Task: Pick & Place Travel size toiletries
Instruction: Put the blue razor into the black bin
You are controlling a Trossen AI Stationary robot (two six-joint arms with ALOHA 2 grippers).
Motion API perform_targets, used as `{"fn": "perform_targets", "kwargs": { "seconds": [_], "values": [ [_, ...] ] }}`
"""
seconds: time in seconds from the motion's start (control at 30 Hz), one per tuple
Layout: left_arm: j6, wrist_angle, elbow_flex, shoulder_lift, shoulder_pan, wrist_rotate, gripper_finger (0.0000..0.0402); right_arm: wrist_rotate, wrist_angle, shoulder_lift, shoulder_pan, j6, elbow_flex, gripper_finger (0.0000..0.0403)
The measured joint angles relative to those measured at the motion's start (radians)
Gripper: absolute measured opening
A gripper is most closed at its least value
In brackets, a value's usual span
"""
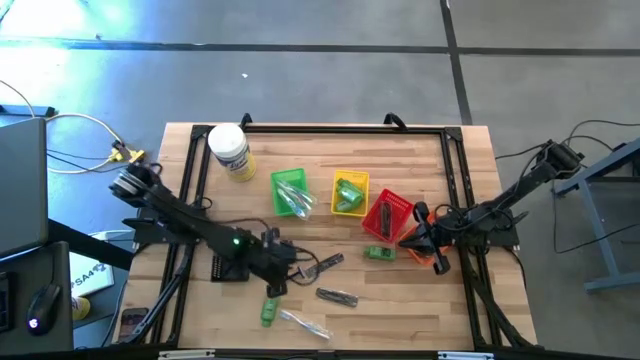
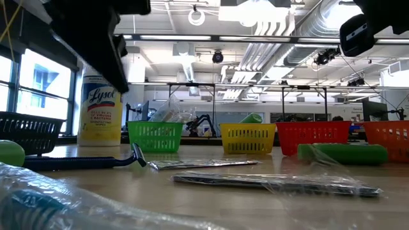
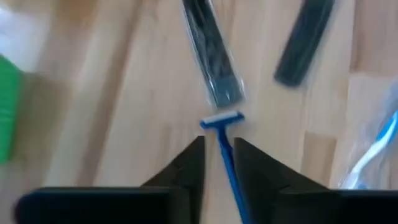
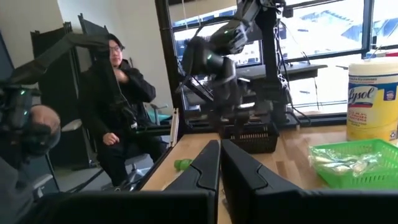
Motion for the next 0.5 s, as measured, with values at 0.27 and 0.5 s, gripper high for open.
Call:
{"fn": "perform_targets", "kwargs": {
  "seconds": [0.27, 0.5],
  "values": [
    [0.0, -0.006, 0.08, 0.184, 0.0, 0.094, 0.0197, 0.0, -0.005, 0.014, 0.0, 0.021, 0.0, 0.0006],
    [-0.042, -0.047, 0.102, 0.27, 0.001, 0.088, 0.0227, 0.0, 0.003, 0.027, 0.0, 0.021, 0.0, 0.0006]
  ]
}}
